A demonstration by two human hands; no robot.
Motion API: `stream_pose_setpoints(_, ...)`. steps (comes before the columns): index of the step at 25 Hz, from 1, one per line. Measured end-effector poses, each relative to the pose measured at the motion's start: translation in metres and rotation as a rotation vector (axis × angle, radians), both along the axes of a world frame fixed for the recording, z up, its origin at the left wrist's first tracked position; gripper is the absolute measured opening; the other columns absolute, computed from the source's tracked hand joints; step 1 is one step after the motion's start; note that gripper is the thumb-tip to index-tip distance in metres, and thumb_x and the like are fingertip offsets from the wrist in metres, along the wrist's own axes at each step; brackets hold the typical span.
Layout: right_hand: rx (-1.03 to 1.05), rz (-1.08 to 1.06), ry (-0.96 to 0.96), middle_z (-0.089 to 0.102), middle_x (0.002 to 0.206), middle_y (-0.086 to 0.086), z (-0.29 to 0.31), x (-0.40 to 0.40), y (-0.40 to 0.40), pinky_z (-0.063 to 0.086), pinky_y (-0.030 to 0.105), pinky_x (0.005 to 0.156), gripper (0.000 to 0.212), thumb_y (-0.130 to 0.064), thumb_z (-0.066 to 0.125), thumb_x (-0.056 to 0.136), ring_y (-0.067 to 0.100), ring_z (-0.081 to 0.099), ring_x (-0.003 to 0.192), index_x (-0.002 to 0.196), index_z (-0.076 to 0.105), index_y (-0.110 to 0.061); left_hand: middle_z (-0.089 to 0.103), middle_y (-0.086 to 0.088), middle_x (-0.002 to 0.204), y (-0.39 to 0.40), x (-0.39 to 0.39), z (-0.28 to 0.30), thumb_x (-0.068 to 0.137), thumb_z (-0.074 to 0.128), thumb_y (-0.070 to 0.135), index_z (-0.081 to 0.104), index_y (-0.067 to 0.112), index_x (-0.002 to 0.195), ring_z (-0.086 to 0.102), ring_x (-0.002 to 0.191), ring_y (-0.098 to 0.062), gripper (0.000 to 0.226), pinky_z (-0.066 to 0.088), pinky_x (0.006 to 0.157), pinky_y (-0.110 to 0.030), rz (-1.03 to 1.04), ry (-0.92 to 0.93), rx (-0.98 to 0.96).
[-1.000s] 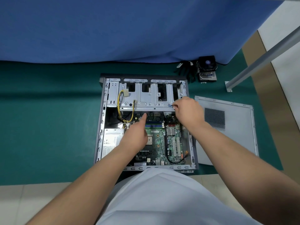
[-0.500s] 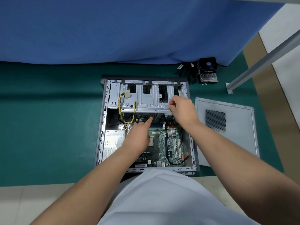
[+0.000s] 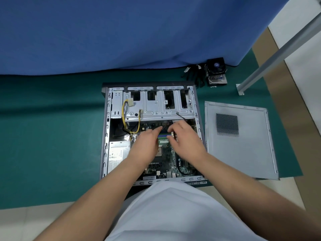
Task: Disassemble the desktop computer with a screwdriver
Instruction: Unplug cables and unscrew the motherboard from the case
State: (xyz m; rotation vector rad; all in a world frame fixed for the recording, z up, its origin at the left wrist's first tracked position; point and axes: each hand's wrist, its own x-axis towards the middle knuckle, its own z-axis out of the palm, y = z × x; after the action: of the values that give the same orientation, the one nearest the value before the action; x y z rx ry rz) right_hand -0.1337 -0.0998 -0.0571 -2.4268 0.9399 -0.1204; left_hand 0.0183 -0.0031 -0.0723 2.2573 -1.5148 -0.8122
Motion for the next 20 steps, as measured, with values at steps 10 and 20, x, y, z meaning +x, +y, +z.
stream_pose_setpoints(10,0.376,-0.080,0.077,0.057,0.138,0.004,-0.027,0.027,0.032,0.046,0.023,0.095,0.042,-0.015,0.042,0.106,0.019,0.061,0.112,0.147,0.053,-0.020,0.072,-0.005,0.122,0.020,0.011,-0.001,0.098,0.064,0.023,0.053,0.020,0.142,0.067,0.108,-0.025,0.045,0.055,0.091,-0.038,-0.102,0.127,0.163)
stream_pose_setpoints(20,0.175,-0.196,0.381,0.018,0.163,0.011,-0.038,0.028,0.049,0.036,0.048,0.116,0.035,-0.020,0.054,0.099,0.036,0.024,0.145,0.133,0.060,-0.014,0.013,0.010,0.171,0.036,0.103,-0.003,0.102,0.045,0.047,0.059,0.042,0.139,0.008,0.155,-0.037,0.040,0.014,0.122,-0.058,-0.265,-0.588,-0.065)
